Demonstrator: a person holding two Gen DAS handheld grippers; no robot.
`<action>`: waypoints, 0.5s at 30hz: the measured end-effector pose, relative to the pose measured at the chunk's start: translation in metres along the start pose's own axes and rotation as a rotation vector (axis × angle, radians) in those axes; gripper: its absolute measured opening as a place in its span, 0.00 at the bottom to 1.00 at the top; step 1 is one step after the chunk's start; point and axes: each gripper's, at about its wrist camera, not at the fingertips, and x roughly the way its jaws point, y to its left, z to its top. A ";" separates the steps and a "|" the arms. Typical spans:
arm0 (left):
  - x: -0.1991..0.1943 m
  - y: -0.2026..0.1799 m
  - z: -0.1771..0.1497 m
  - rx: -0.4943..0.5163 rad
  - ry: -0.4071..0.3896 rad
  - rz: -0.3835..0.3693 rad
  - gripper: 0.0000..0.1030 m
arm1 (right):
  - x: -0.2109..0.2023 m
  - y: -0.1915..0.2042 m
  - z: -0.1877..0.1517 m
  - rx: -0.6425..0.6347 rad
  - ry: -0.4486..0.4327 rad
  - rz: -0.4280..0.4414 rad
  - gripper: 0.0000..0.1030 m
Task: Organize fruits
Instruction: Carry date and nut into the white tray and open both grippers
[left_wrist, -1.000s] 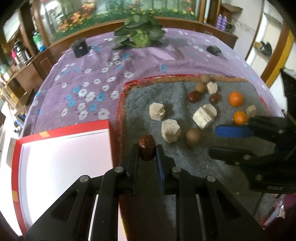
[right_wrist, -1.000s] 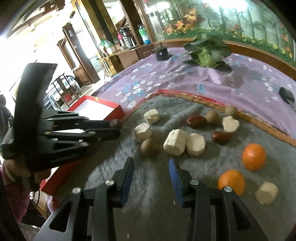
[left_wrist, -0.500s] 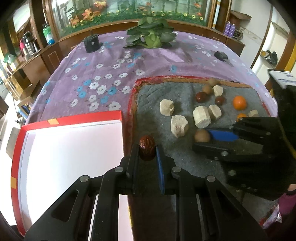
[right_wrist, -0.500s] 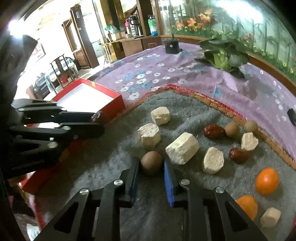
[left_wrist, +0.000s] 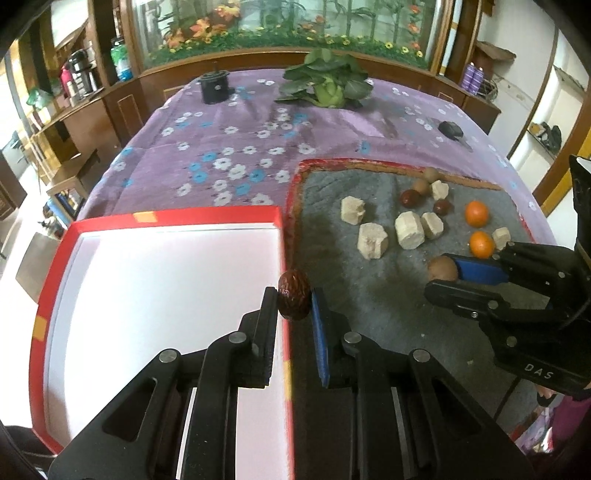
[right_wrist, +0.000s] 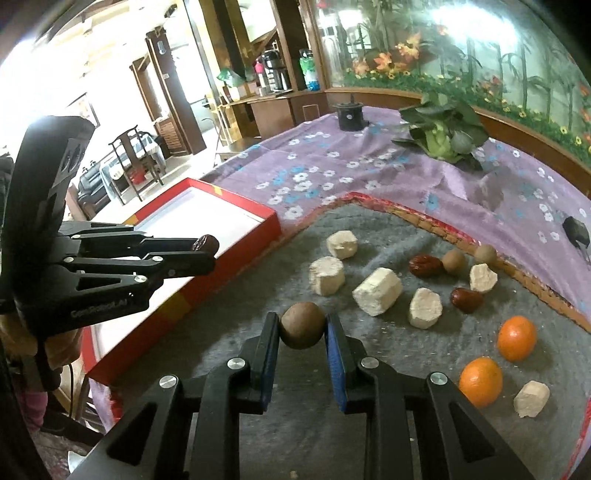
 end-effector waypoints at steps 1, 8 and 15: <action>-0.003 0.003 -0.002 -0.006 -0.004 0.008 0.16 | -0.001 0.004 0.000 -0.006 -0.003 0.002 0.24; -0.016 0.024 -0.009 -0.039 -0.021 0.054 0.17 | 0.005 0.033 0.010 -0.053 -0.008 0.032 0.24; -0.016 0.049 -0.013 -0.078 -0.016 0.098 0.17 | 0.022 0.061 0.021 -0.104 0.009 0.063 0.23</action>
